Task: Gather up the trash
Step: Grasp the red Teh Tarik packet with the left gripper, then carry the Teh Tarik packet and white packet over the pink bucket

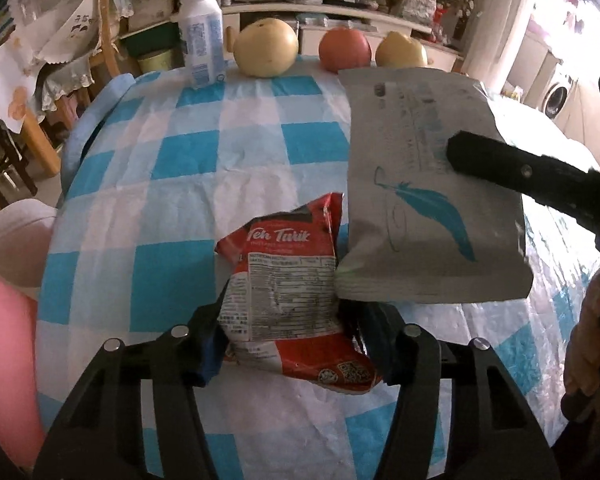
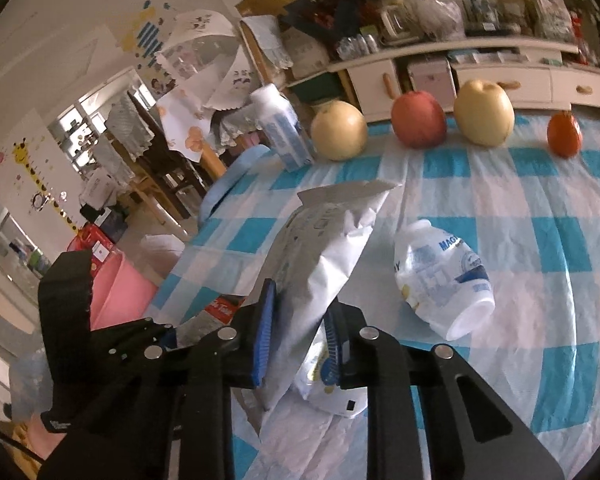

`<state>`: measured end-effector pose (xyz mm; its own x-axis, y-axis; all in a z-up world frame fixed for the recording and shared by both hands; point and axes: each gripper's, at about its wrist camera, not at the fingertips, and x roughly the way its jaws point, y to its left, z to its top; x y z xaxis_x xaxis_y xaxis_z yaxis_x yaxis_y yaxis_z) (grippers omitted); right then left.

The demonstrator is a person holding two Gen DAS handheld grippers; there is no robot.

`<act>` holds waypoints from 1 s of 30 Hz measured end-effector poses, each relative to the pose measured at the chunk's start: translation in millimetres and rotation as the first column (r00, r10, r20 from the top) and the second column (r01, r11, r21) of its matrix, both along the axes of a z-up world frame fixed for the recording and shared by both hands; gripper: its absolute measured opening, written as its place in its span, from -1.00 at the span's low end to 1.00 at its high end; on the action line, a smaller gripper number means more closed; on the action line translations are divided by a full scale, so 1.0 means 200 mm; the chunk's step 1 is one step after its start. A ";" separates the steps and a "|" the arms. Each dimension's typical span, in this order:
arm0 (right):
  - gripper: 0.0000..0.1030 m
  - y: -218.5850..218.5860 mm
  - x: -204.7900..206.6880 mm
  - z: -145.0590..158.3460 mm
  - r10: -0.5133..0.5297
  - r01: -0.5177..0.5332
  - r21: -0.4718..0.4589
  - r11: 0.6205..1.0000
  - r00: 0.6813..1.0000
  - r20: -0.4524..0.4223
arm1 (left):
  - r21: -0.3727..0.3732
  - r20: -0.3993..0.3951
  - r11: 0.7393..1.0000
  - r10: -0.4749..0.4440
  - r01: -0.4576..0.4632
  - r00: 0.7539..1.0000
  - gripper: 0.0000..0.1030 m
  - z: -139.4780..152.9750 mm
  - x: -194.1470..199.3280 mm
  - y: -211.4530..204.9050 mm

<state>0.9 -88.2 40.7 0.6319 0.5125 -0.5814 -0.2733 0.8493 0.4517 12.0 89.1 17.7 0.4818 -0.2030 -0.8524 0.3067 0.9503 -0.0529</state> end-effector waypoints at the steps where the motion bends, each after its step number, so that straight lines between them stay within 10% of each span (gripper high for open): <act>1: -0.55 0.00 -0.01 0.01 0.000 0.000 -0.001 1.000 1.000 0.009 | -0.019 -0.005 1.000 0.008 -0.008 1.000 0.05 0.01 0.00 0.02; 17: -0.68 0.10 -0.15 0.14 0.017 -0.002 -0.121 0.993 0.993 0.117 | -0.096 0.057 0.991 0.098 -0.093 0.994 0.02 0.15 -0.03 0.21; 30: -0.69 0.36 -0.24 0.29 0.091 -0.085 -0.042 0.995 0.984 0.154 | -0.145 0.169 0.960 0.263 -0.240 0.950 0.02 0.36 -0.13 0.55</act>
